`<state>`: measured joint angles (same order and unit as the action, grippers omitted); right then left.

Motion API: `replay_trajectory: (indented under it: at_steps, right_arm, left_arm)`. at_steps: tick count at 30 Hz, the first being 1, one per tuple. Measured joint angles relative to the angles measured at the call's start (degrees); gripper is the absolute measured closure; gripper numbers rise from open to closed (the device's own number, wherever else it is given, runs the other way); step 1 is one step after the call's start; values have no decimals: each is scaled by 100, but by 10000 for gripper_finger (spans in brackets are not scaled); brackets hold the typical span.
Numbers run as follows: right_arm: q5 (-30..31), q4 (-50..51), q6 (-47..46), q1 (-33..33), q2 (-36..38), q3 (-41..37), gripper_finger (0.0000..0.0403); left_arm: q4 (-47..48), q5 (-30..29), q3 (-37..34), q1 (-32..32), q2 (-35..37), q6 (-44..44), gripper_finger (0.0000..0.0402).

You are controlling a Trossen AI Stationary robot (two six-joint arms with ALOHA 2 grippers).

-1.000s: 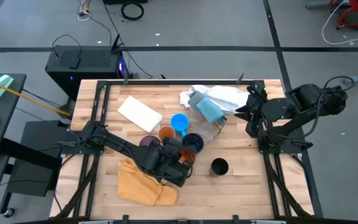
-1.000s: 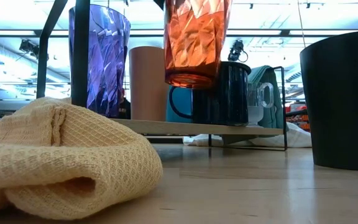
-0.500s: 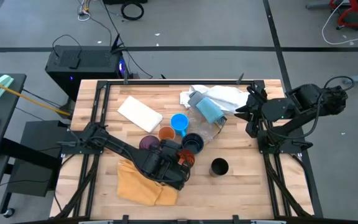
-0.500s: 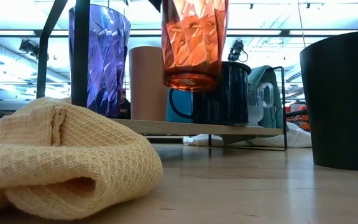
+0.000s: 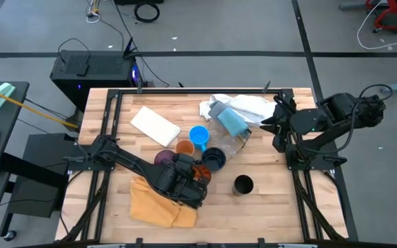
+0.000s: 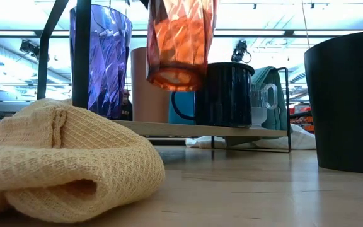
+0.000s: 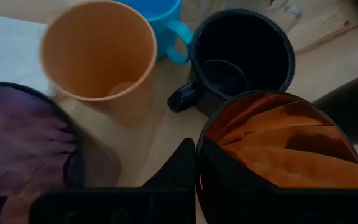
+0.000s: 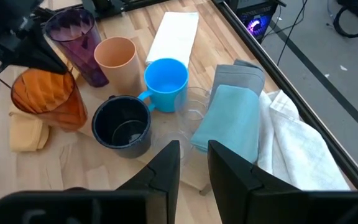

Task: Stack small to large cups/mugs on shelf
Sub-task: Put the orange glass on the shelf

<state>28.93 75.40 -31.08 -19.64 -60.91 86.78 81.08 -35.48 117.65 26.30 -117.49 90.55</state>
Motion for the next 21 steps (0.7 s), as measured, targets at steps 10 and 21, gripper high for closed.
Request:
replay_trajectory:
  at_steps: [10,21]
  right_arm:
    - [0,-2,130,0,0,0,314]
    - [0,-4,128,0,0,0,314]
  left_arm:
    - [282,-322,166,2,-55,223,388]
    - [414,-452,159,97,-225,629,388]
